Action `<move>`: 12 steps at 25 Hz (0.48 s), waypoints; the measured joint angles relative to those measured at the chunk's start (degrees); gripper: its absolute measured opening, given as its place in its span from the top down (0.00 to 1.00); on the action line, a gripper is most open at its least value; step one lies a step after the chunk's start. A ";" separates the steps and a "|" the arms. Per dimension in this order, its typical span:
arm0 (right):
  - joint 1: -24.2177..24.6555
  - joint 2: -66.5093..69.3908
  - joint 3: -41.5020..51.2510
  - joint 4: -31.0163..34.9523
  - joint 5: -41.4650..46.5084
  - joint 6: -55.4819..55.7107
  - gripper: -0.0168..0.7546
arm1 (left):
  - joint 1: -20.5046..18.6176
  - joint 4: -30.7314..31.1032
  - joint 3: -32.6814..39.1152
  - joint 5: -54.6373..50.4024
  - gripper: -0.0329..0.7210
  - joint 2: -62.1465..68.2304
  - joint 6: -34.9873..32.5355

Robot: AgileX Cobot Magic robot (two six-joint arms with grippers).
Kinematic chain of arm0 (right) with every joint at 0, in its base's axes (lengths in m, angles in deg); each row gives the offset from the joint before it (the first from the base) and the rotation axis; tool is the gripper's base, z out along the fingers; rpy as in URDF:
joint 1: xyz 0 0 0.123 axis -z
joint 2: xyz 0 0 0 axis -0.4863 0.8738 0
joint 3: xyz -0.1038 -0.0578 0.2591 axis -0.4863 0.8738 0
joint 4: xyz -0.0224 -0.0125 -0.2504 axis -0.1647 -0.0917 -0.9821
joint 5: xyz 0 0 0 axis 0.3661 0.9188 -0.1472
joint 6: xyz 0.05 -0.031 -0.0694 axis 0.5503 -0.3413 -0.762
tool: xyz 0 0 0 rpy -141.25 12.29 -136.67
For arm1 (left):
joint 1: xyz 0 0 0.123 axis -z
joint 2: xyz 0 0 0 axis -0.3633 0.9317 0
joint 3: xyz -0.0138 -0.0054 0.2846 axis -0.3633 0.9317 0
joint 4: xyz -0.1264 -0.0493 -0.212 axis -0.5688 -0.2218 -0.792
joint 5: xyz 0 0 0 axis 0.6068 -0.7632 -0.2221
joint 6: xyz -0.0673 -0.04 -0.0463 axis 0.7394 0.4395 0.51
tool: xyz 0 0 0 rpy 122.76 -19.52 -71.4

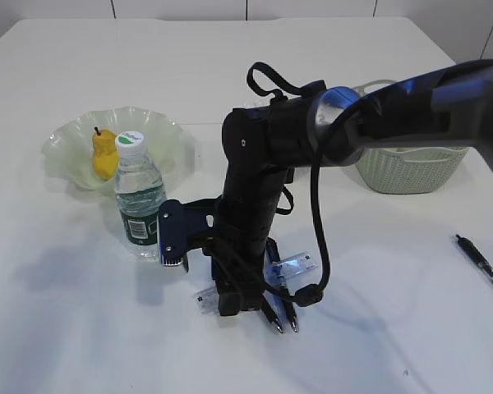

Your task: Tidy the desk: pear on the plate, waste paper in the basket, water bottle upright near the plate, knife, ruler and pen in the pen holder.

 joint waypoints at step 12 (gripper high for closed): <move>0.00 0.00 0.00 -0.04 0.11 0.08 0.61 | 0.00 0.00 0.00 0.56 0.34 0.00 0.00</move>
